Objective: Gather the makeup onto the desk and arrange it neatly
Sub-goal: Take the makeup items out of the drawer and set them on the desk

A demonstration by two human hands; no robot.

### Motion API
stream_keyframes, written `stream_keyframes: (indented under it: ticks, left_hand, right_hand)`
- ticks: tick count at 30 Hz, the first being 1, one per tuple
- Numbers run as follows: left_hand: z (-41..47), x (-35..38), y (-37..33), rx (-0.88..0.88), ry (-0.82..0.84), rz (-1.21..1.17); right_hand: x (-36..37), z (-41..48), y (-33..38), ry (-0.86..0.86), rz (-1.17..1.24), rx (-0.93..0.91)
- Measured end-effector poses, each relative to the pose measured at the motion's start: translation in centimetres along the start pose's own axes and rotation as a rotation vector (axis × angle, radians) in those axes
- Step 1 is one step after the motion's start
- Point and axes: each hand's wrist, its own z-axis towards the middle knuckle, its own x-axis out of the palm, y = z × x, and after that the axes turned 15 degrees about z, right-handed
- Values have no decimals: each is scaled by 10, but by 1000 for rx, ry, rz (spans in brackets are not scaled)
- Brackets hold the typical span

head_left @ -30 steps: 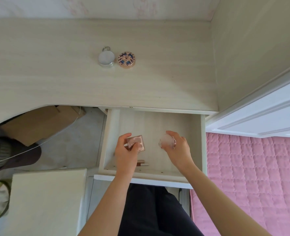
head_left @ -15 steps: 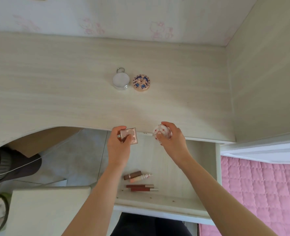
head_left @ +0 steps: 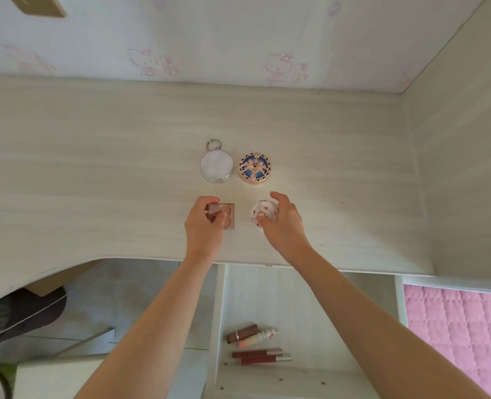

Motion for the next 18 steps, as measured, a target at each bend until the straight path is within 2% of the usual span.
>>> stream_keyframes:
  ticks: [8, 14, 18]
  left_hand:
    - [25, -2, 13, 28, 17, 60]
    - [35, -1, 30, 118, 12, 279]
    - [40, -2, 36, 124, 33, 329]
  right_hand:
    - [19, 19, 5, -4, -64, 2]
    - [24, 18, 5, 24, -148, -73]
    - [19, 20, 4, 34, -167, -55]
